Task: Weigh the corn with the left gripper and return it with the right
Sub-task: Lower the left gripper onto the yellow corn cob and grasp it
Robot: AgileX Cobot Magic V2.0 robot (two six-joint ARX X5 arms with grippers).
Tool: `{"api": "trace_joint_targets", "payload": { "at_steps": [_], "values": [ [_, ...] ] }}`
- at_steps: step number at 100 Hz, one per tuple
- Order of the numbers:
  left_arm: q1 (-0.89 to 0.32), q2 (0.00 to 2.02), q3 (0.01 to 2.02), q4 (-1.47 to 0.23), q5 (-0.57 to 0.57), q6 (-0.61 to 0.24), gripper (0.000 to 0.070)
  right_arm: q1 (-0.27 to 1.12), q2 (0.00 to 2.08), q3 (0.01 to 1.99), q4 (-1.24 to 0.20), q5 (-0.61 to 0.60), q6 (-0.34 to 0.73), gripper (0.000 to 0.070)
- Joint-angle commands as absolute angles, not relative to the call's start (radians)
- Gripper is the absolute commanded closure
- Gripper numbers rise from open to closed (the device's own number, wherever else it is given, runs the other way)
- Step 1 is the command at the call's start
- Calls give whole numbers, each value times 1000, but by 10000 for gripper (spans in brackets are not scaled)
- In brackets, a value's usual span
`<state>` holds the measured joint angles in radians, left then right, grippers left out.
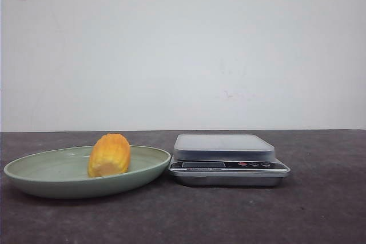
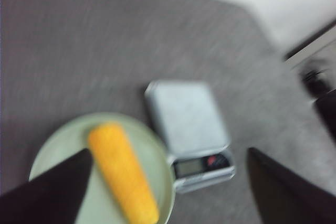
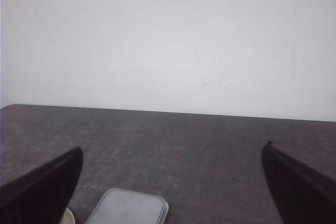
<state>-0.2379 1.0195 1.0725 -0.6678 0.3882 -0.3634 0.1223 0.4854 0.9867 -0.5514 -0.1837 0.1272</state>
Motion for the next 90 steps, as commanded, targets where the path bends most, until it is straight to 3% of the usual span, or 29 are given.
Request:
{"api": "trace_joint_targets", "payload": {
  "at_steps": [1, 28, 62, 64, 67, 73, 76, 79, 90],
  "values": [
    [-287, 1090, 1089, -667, 352, -398, 243, 122, 494, 995, -556, -183, 125, 0],
    [-408, 1424, 1089, -621, 309, -408, 226, 122, 495, 995, -669, -182, 126, 0],
    [-446, 1717, 1089, -606, 307, -416, 236, 122, 493, 995, -780, -183, 132, 0],
    [-447, 1726, 1089, -608, 307, -416, 255, 122, 493, 995, -779, -183, 132, 0],
    [-450, 1737, 1089, -611, 311, -416, 342, 122, 493, 995, -778, -182, 132, 0],
    [-455, 1748, 1089, -615, 330, -408, 700, 122, 493, 995, -778, -182, 131, 0],
    [-458, 1748, 1089, -611, 336, -404, 671, 122, 493, 995, -778, -182, 131, 0],
    [-460, 1745, 1090, -607, 339, -403, 700, 122, 493, 995, -778, -180, 131, 0],
    [-461, 1711, 1114, -606, 374, -390, 700, 122, 493, 995, -778, -171, 130, 0]
  ]
}}
